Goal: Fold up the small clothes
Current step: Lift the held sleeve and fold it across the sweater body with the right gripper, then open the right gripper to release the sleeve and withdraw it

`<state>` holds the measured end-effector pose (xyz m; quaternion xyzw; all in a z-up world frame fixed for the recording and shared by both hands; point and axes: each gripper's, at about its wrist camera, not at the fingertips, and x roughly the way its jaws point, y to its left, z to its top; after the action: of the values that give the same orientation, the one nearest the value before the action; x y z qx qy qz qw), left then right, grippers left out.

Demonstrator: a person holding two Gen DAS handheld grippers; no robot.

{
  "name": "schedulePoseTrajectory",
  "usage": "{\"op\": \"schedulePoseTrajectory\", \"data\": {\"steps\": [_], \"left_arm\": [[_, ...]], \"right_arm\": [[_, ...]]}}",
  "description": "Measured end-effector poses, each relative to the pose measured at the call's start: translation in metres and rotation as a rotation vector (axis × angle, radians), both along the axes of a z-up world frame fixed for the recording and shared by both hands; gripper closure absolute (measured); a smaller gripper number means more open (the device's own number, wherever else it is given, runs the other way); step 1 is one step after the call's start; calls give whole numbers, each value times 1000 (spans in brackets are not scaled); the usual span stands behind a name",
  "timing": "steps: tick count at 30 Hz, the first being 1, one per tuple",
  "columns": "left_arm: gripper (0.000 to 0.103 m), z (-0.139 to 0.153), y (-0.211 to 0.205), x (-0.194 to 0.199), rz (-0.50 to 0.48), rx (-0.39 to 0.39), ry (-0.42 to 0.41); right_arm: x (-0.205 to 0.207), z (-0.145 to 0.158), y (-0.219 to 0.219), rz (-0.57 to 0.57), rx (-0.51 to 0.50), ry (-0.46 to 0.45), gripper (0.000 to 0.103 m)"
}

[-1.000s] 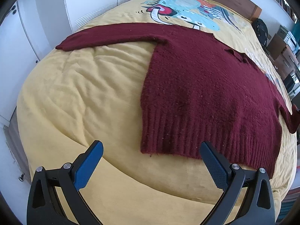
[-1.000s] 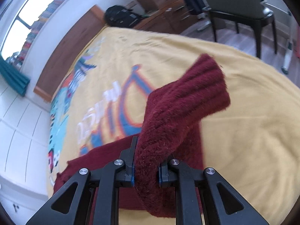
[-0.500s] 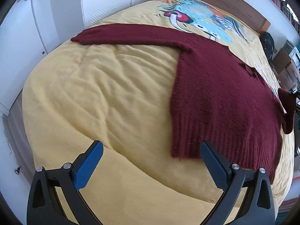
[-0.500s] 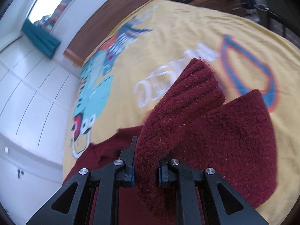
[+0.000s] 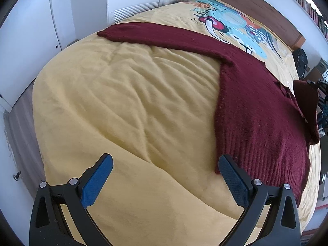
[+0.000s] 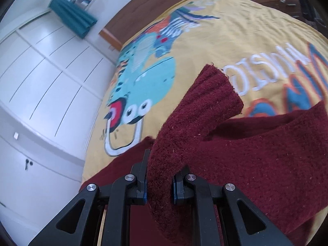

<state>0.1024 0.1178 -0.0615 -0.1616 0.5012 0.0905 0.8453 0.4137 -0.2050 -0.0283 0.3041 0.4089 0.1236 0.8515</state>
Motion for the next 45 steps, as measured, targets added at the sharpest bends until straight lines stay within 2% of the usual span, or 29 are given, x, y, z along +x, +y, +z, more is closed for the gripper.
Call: {"op": "schedulePoseTrajectory", "data": {"steps": [8, 16, 19, 22, 24, 28, 36, 41, 45], "left_arm": [[1, -3, 8, -3, 8, -17, 2], [1, -6, 16, -6, 22, -28, 12], [1, -7, 17, -6, 24, -31, 15], [1, -8, 17, -6, 23, -34, 18], [1, -9, 17, -5, 21, -34, 19], [1, -10, 16, -5, 18, -33, 22], [1, -9, 17, -5, 22, -33, 16], [1, -6, 16, -8, 22, -12, 8], [1, -5, 15, -7, 8, -4, 5]], "right_arm": [[5, -23, 77, 108, -37, 25, 85], [6, -68, 131, 190, -159, 101, 82], [4, -82, 140, 206, -167, 125, 76], [4, -89, 147, 224, -171, 137, 65], [4, -91, 154, 236, -177, 143, 58], [2, -97, 168, 261, -175, 154, 52], [-14, -91, 197, 362, -153, 136, 51], [-20, -71, 185, 331, -233, 73, 51], [-21, -72, 168, 277, -318, 83, 50]]}}
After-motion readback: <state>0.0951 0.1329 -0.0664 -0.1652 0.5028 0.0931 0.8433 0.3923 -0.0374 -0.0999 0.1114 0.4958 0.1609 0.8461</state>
